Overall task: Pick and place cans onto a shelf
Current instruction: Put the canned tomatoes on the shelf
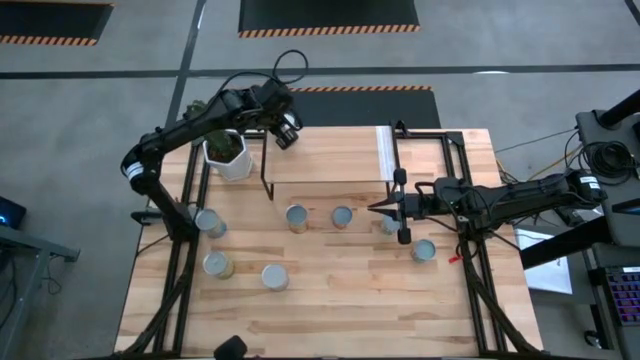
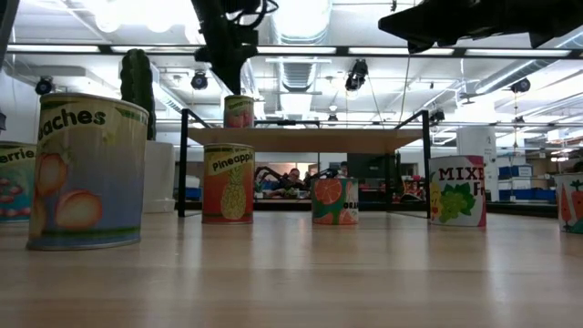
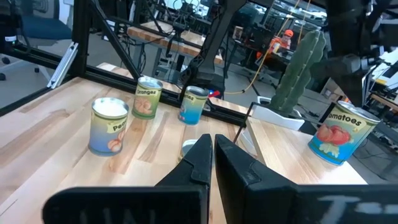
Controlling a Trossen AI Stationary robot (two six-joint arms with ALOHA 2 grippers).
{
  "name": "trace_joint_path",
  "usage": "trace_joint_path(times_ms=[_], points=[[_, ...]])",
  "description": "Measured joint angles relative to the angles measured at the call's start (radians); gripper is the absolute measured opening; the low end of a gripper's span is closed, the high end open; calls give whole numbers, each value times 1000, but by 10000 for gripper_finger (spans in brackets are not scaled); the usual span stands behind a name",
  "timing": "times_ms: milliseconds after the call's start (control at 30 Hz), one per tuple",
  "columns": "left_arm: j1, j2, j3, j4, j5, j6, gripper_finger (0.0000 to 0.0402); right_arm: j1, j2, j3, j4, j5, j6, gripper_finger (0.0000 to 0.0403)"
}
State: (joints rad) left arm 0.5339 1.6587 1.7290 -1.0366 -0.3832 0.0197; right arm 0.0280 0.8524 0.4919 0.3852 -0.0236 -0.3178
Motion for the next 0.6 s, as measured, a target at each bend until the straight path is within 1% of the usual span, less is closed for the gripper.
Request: trace_joint_path(times_ms=[233, 400, 600], points=[[0, 41, 1, 8, -9, -1, 0, 0, 0, 0, -10, 2, -7, 9], [0, 46, 2, 2, -11, 4, 0, 0, 0, 0, -14, 27, -7, 9], [0, 42, 2, -6, -9, 5, 0, 0, 0, 1, -22, 27, -6, 9]])
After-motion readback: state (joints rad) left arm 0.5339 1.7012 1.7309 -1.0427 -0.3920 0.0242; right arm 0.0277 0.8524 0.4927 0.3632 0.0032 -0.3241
